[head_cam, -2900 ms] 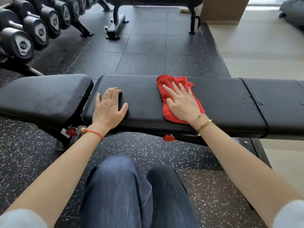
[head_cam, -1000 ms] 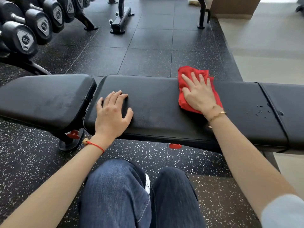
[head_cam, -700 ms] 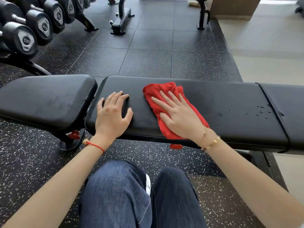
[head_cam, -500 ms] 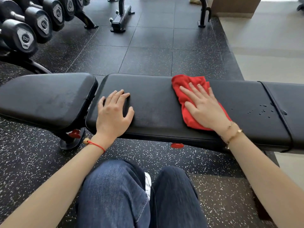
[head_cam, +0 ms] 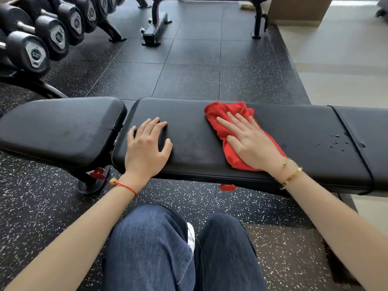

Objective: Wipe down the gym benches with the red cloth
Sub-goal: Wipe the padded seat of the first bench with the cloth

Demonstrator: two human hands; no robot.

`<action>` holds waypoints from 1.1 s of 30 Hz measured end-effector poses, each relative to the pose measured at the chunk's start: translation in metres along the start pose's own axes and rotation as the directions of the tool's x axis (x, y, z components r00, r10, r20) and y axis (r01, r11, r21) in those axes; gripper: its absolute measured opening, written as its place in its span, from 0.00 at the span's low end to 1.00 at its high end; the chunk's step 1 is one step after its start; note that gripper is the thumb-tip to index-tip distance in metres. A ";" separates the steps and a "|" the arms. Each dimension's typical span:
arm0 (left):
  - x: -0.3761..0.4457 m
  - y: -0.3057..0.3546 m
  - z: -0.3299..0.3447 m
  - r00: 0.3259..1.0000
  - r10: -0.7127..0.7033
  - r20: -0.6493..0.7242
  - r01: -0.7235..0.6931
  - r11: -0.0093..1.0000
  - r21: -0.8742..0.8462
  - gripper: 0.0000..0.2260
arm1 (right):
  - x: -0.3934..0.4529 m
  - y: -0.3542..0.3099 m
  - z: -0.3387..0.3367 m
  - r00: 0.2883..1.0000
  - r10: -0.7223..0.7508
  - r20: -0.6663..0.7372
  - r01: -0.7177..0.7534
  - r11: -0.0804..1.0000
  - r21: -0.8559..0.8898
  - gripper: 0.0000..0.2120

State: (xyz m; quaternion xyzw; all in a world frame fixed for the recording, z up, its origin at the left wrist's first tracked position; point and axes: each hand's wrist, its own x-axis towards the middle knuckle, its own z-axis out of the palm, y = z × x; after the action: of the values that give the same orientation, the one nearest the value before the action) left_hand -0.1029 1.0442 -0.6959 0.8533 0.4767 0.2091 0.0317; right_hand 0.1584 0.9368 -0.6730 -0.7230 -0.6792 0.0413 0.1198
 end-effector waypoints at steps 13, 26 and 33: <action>0.001 -0.002 0.001 1.000 0.002 -0.008 -0.002 1.000 -0.003 0.24 | 0.037 -0.070 0.020 0.997 -0.077 -0.010 0.076 0.994 -0.072 0.27; 0.001 -0.002 0.003 1.000 0.005 -0.010 -0.005 1.000 0.010 0.24 | 0.052 0.004 0.003 0.975 0.215 -0.054 -0.220 0.965 -0.140 0.26; -0.001 0.002 -0.001 1.000 0.001 0.025 -0.001 1.000 0.016 0.25 | 0.029 -0.049 0.015 1.000 0.022 -0.019 -0.024 0.994 -0.105 0.27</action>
State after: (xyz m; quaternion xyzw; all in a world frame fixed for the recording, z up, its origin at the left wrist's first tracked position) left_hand -0.1018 1.0424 -0.6948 0.8563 0.4775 0.1946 0.0308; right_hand 0.1093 0.9700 -0.6727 -0.7364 -0.6709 0.0001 0.0872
